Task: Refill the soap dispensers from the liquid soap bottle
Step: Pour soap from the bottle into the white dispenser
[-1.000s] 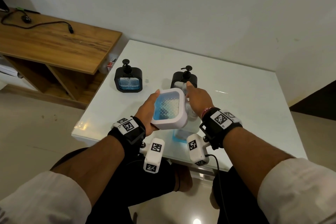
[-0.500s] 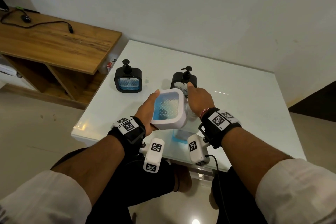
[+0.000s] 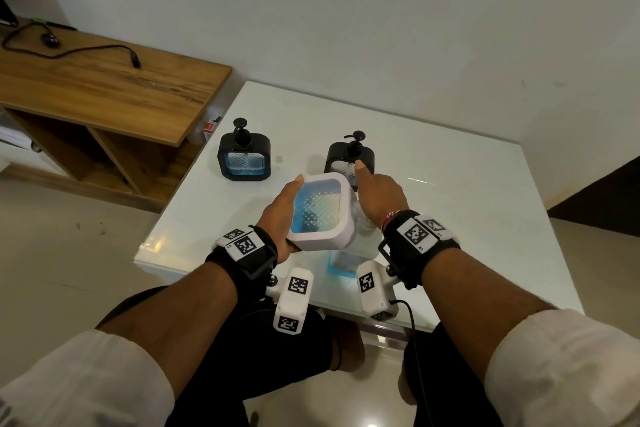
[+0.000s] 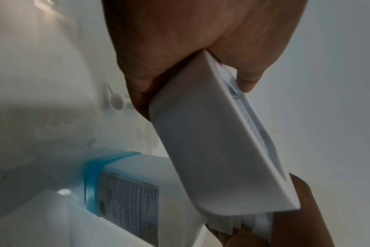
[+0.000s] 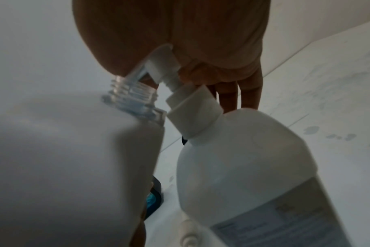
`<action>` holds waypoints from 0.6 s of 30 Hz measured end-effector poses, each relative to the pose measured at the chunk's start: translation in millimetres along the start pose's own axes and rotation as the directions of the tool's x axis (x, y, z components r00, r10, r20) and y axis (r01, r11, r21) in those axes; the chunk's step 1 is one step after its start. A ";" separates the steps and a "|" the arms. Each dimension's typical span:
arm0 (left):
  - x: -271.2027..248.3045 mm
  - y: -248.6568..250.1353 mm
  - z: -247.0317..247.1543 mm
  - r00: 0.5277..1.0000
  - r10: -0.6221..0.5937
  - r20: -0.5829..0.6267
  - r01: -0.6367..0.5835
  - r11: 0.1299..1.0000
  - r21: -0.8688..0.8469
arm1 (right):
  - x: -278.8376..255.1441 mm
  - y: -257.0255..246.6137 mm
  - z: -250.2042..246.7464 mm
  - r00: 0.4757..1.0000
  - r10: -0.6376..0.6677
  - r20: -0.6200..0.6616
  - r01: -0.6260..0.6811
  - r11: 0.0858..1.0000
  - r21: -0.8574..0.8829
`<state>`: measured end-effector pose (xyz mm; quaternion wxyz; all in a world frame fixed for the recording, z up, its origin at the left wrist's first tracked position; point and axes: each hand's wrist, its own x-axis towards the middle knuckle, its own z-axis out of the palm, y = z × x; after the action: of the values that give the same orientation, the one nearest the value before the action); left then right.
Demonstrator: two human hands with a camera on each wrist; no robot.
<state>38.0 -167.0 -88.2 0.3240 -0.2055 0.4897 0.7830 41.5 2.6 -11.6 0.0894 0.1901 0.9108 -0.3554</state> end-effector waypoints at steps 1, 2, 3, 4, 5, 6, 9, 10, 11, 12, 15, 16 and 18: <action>-1.5 0.4 0.7 1.000 0.002 -0.008 -0.002 1.000 -0.002 | 0.4 0.2 0.6 1.000 0.004 -0.013 -0.004 1.000 0.001; -3.1 0.7 1.7 1.000 0.005 -0.014 -0.005 1.000 -0.004 | 0.8 0.9 0.2 1.000 0.000 -0.024 0.000 1.000 0.004; -4.0 0.9 2.3 1.000 0.010 -0.017 -0.010 1.000 -0.005 | 0.9 1.0 -0.2 1.000 -0.008 -0.029 0.008 1.000 0.012; -4.5 0.7 2.4 1.000 0.013 -0.017 -0.014 1.000 -0.004 | 0.7 0.9 -1.0 1.000 -0.011 -0.020 0.012 1.000 0.022; -5.0 0.4 2.2 1.000 0.014 -0.020 -0.014 1.000 0.001 | 0.1 0.7 -1.8 1.000 -0.011 -0.014 0.012 0.999 0.039; -5.2 0.4 2.4 1.000 0.014 -0.021 -0.014 1.000 0.003 | -0.1 0.4 -2.8 1.000 -0.013 -0.017 0.014 0.998 0.056; -3.9 1.4 2.5 1.000 0.015 -0.014 -0.015 1.000 0.001 | 1.4 -0.7 -4.6 0.999 -0.023 -0.026 0.025 0.996 0.082; -3.7 2.0 3.0 1.000 0.020 -0.013 -0.020 1.000 0.002 | 1.8 -1.0 -4.8 1.000 -0.016 -0.024 0.017 0.996 0.082; -3.6 2.4 3.3 1.000 0.023 -0.014 -0.023 1.000 0.005 | 2.3 -1.5 -4.4 1.000 -0.009 -0.018 0.010 0.997 0.071; -3.8 2.5 3.2 1.000 0.021 -0.014 -0.021 1.000 0.008 | 2.5 -2.1 -3.4 1.000 -0.010 -0.010 0.010 0.999 0.043; -6.8 1.9 4.1 1.000 0.017 -0.021 -0.017 1.000 0.007 | -2.5 -5.2 -2.4 1.000 -0.016 0.003 0.016 1.000 -0.018; -7.8 1.9 4.5 1.000 0.016 -0.027 -0.016 1.000 0.001 | -3.5 -5.5 -2.5 1.000 -0.015 0.008 0.015 1.000 -0.015; -10.1 1.6 5.7 1.000 0.012 -0.020 -0.012 1.000 -0.022 | -4.7 -4.3 -4.1 1.000 -0.024 0.017 0.025 1.000 -0.009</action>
<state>43.9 -165.5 -78.2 0.3122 -0.2137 0.4855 0.7882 43.9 1.2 -4.5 0.0935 0.1755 0.9140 -0.3537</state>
